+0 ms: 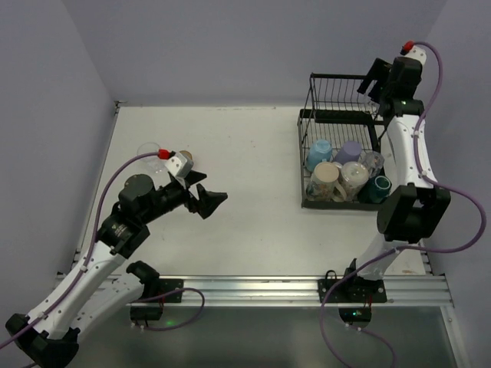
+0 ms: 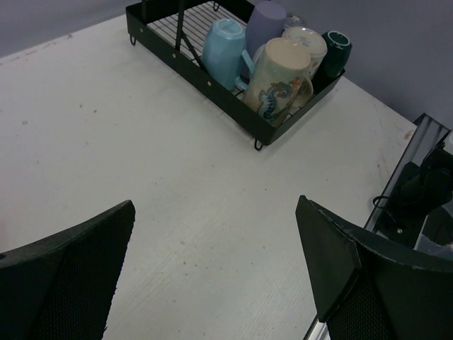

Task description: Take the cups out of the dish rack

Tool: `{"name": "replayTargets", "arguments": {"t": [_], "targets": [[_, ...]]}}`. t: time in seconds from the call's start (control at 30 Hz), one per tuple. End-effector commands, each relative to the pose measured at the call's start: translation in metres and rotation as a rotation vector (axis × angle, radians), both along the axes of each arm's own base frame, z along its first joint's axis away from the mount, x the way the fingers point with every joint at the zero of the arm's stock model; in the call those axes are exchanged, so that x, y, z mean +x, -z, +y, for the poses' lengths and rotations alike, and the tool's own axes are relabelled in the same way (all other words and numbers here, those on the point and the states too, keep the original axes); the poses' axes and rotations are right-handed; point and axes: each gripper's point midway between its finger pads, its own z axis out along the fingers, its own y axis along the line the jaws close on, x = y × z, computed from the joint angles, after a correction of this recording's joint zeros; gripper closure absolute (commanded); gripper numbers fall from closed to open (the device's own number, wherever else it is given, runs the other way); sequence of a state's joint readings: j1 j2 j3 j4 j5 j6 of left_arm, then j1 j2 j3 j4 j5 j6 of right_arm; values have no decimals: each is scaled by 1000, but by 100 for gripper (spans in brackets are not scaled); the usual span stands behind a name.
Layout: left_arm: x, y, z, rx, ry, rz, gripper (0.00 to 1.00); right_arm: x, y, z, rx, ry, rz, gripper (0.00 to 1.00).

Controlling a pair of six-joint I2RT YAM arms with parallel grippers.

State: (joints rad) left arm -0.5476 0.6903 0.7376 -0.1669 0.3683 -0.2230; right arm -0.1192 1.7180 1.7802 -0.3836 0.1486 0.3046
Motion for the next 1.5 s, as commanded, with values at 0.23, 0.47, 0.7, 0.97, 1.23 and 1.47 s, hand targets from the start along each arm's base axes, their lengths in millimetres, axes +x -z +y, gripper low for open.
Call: {"name": "replayTargets", "arguments": {"t": [0.23, 0.47, 0.7, 0.97, 1.23, 1.47], "targets": [[5, 4, 4, 29, -51, -28, 0, 29, 12, -23, -105, 12, 65, 15], [11, 10, 8, 52, -84, -20, 0, 51, 36, -28, -127, 6, 114, 18], [14, 12, 9, 57, -96, -16, 0, 56, 43, -33, -159, 13, 136, 23], [17, 16, 9, 67, -108, -8, 0, 60, 43, -35, -176, 8, 143, 39], [18, 17, 10, 74, -118, -6, 0, 57, 9, -27, -153, -3, 35, 92], [21, 20, 10, 78, -126, 6, 0, 43, -59, -13, -100, -30, -147, 97]]}}
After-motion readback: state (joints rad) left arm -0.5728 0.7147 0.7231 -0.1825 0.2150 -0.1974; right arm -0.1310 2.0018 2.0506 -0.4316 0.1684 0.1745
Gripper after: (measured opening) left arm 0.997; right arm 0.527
